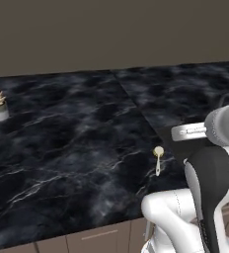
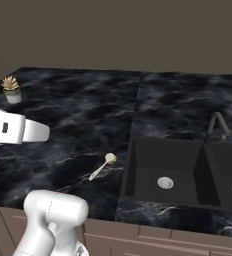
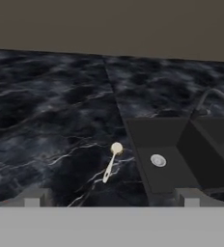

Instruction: Grab the spray bottle from the cabinet, then place it next to the cutting board for sanitizing. Then grab the dish brush from the countertop next to the sink and place it next to the cutting board.

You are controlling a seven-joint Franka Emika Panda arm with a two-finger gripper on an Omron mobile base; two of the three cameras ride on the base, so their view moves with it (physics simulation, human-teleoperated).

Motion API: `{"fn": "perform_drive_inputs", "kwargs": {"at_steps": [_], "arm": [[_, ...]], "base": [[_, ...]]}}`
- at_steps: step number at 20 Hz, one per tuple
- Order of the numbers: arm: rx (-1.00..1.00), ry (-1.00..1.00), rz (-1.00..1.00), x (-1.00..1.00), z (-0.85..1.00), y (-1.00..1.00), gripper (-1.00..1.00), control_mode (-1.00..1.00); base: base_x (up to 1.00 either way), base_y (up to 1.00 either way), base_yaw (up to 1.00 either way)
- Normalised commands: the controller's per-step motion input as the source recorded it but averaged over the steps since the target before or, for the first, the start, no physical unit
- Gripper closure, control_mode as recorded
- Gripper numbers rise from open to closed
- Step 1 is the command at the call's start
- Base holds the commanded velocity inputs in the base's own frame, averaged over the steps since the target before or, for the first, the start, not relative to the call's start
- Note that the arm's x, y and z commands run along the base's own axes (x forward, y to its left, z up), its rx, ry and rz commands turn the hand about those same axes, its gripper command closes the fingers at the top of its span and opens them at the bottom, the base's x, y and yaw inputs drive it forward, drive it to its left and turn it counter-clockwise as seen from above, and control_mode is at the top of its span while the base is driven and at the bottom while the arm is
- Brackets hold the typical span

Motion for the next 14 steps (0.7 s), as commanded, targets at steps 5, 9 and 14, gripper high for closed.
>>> {"fn": "perform_drive_inputs", "kwargs": {"at_steps": [5, 9, 14], "arm": [[0.0, 0.0, 0.0, 0.0, 0.0, 0.0, -1.0, 1.0], [0.01, 0.0, 0.15, 0.24, -0.04, -0.16, -1.0, -1.0], [0.06, 0.01, 0.14, 0.48, 0.0, -0.15, -1.0, -1.0]], "base": [[0.73, -0.27, 0.2], [0.25, -0.15, 0.16], [0.0, 0.0, 0.0]]}}
